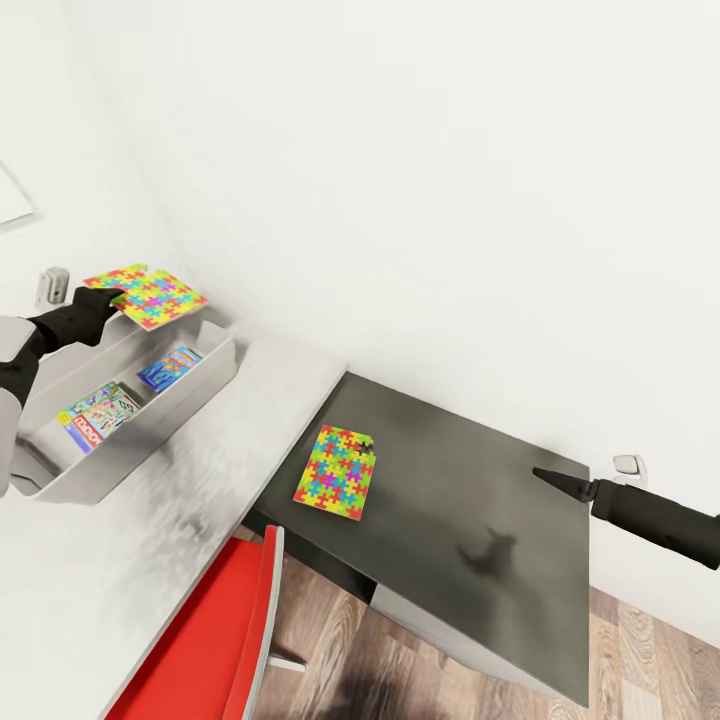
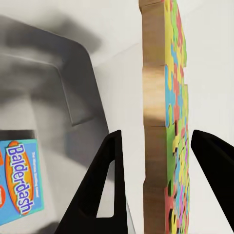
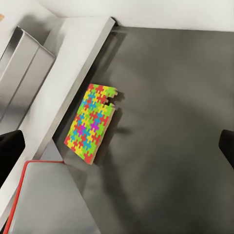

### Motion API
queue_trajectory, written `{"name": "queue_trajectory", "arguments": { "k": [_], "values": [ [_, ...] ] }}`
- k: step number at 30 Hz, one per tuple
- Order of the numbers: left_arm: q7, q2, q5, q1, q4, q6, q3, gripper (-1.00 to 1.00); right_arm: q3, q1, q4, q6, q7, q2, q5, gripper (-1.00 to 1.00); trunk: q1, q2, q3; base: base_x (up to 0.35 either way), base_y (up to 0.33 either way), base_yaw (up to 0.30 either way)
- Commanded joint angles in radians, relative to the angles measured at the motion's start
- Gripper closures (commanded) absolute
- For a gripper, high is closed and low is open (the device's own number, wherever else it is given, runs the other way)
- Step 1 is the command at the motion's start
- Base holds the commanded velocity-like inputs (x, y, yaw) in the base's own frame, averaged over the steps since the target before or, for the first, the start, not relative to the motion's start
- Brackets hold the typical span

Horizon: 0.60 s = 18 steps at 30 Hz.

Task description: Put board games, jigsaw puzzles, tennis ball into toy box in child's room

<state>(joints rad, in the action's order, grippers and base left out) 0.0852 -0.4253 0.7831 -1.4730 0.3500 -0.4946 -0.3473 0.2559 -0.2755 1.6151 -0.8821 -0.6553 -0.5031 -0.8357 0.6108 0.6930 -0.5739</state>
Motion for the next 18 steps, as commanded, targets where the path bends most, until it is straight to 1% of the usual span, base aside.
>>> {"name": "queue_trajectory", "arguments": {
  "k": [1,18],
  "values": [
    [0.002,0.001,-0.001,-0.001,0.000,-0.007,-0.008,1.00,0.001,-0.001,0.000,-0.005,-0.003,0.000,0.000,-1.00,0.000,0.001,-0.001,0.000,0.000,0.000],
    [0.002,-0.001,-0.001,-0.001,0.000,-0.007,-0.008,1.00,0.003,-0.001,0.000,-0.006,-0.003,0.000,0.000,-1.00,0.000,0.001,-0.001,0.000,0.000,0.000]
  ]
}}
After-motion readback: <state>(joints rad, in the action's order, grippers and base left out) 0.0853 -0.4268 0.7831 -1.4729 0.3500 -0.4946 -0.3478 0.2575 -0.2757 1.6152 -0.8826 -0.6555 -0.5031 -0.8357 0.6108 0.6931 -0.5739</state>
